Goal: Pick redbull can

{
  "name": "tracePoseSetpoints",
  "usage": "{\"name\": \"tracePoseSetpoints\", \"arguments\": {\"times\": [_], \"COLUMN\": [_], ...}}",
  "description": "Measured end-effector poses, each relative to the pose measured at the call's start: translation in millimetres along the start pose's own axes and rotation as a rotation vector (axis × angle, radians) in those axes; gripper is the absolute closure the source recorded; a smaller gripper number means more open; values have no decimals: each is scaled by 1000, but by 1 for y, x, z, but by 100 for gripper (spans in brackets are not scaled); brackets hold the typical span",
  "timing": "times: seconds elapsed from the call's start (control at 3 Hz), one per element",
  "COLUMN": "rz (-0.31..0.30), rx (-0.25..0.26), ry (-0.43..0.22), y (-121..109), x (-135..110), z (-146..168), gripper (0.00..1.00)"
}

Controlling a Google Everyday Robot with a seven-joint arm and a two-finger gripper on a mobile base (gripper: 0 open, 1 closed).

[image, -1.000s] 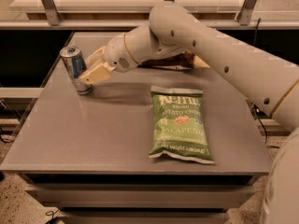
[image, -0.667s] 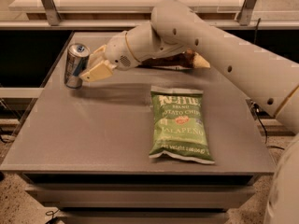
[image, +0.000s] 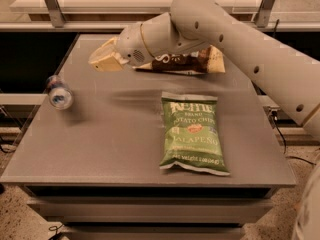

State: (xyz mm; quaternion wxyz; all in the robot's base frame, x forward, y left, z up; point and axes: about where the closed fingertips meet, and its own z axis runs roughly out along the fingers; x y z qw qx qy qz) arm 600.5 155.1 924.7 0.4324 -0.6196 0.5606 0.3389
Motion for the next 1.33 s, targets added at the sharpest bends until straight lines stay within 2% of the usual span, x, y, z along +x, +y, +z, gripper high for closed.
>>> {"name": "tracePoseSetpoints", "arguments": {"times": [0.33, 1.0, 1.33], "rz": [-14, -15, -16], "rx": [18, -1, -5], "ry": [-19, -57, -57], "y": [-7, -13, -11], "x": [-7, -13, -14], "z": [-13, -21, -19], "gripper": [100, 100, 82]}}
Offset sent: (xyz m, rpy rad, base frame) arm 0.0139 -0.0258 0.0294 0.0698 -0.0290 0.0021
